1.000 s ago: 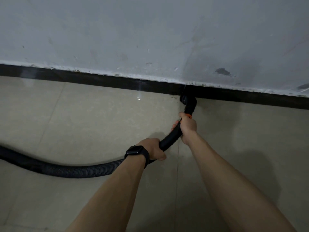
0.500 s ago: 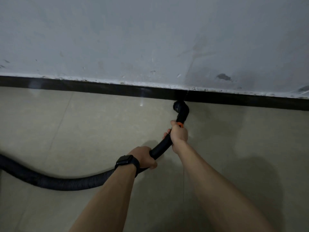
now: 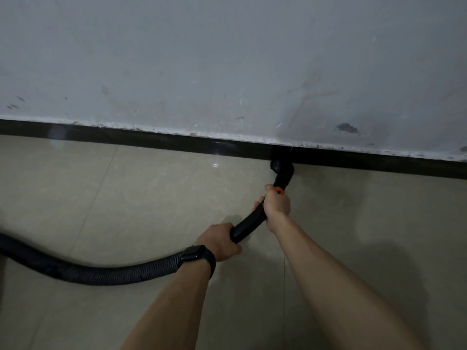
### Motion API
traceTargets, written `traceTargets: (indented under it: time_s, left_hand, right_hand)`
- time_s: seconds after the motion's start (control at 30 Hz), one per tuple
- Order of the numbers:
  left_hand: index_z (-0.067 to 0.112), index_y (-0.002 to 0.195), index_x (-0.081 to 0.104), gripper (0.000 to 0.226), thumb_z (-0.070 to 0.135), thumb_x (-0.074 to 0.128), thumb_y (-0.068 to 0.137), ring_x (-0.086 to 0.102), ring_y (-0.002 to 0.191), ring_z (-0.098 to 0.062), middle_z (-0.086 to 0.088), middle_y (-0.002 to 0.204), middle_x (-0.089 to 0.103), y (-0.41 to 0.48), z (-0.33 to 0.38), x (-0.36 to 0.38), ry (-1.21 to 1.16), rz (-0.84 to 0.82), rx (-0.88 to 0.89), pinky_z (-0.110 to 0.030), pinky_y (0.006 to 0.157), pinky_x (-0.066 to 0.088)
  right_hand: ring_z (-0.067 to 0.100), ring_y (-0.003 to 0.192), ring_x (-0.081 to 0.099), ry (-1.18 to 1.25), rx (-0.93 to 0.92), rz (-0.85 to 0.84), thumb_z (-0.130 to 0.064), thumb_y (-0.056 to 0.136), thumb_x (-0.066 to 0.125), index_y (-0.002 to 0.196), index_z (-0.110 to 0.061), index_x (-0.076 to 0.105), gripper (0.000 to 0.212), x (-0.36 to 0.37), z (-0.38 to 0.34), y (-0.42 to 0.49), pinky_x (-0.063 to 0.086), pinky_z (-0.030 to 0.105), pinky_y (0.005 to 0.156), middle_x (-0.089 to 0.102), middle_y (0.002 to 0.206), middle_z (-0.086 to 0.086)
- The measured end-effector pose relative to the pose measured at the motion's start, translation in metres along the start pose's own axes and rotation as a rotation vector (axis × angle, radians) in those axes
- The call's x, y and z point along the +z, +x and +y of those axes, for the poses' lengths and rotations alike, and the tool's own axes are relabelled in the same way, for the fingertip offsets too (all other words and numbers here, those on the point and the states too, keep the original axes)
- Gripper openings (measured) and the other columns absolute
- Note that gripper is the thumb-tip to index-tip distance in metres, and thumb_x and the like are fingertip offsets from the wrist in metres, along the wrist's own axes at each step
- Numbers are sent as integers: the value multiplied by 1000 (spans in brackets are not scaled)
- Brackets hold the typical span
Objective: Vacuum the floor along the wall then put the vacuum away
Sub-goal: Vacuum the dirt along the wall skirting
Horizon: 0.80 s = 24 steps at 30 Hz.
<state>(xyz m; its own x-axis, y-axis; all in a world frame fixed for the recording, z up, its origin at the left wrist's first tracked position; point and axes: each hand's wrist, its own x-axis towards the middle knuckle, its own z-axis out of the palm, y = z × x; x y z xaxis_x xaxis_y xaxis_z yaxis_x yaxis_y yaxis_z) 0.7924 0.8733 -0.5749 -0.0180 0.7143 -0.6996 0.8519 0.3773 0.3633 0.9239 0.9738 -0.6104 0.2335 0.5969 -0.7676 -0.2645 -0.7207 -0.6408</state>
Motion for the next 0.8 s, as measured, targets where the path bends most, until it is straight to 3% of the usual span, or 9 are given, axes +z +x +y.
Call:
traceTargets:
  time_s: [0.2,0.57,0.8]
  left_hand:
    - [18,117,58,37,34,69,86,58,91,-21,-6,109,63,-3,-12,-6,-18,-7,-9,-27,73,43]
    - [21,110,56,31,33,70,85,57,83,-20,-1,95,58,-20,-45,-13,-145,-17,-116,-27,70,44]
    - [21,111,63,34,30,72,79,61,82,-21,-3,95,65,-30,-57,-25,-202,-7,-204,-29,72,50]
  right_hand:
    - [22,46,56,-27,2,-6,-25,98,60,89,-10,60,18,13,8,1,58,43,69,54,63,6]
    - [22,45,58,-182,-9,-85,-26,96,62,85,-7,58,22,61,21,-15,57,37,58,58,68,9]
    - [17,37,63,-298,-23,-164,-32,91,62,118,-4,62,38,87,25,-23,56,28,53,65,92,12]
